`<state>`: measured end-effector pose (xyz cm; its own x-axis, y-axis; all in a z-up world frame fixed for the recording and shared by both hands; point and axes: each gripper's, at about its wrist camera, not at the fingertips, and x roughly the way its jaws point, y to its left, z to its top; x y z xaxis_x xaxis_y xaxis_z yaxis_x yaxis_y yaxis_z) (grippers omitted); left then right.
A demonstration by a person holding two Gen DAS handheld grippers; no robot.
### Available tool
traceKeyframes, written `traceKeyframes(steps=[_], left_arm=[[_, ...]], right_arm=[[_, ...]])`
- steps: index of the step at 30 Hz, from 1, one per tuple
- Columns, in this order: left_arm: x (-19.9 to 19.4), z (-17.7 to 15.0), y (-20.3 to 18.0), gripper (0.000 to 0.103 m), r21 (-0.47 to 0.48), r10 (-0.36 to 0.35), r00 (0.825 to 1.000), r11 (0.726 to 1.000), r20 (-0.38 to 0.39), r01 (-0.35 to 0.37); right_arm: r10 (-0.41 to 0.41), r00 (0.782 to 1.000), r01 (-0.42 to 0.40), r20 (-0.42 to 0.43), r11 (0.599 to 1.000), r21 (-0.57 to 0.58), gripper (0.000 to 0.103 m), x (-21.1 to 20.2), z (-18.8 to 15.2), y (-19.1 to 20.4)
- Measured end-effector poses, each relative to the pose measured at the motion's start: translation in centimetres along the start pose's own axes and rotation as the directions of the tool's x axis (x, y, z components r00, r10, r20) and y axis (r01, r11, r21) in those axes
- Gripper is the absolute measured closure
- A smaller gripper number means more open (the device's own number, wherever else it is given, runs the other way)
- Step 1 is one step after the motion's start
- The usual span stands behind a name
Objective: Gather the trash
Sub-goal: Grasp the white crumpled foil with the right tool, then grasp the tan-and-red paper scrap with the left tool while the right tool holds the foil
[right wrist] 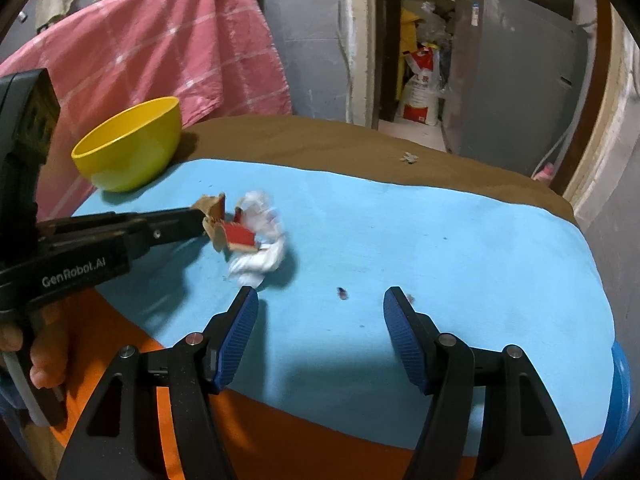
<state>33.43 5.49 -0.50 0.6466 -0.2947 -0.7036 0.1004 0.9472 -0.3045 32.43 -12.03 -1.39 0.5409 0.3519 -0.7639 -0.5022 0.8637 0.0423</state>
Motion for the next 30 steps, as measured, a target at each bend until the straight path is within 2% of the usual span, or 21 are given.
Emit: traceKeyframes(steps=[3,9,18,23,25,30], left_arm=[[-0.2,-0.5,0.8,0.1,-0.019,0.001,1.0,1.0,-0.006,-0.001],[-1.3,-0.9,3.2,0.1,-0.126,0.024,0.999,0.992,0.029,-0.02],[-1.0,-1.0,2.6,0.101,-0.064,0.014,1.0,0.998,-0.004,-0.014],[-0.9,-1.0,2.5,0.101,-0.066,0.018,1.0,0.998,0.0,-0.018],[-0.8,-1.1,2.3,0.102,-0.064,0.024,1.0,0.998,0.005,-0.024],[-1.0,-1.4,2.1,0.103,-0.062,0.027,0.999,0.998,0.031,-0.025]], right_arm=[[0.02,1.0,-0.02,0.003,1.0,-0.018,0.039,0.1,0.1,0.8],[0.026,1.0,-0.026,-0.004,0.999,-0.035,0.039,0.5,0.4,1.5],[0.042,0.999,-0.042,-0.027,0.999,0.014,0.041,1.1,0.8,1.0],[0.07,0.997,-0.069,-0.014,0.996,0.061,0.056,0.9,0.7,0.0],[0.084,0.996,-0.083,-0.009,0.993,0.08,0.066,0.8,0.7,-0.3],[0.097,0.995,-0.096,-0.003,0.993,0.074,0.078,0.8,0.5,0.1]])
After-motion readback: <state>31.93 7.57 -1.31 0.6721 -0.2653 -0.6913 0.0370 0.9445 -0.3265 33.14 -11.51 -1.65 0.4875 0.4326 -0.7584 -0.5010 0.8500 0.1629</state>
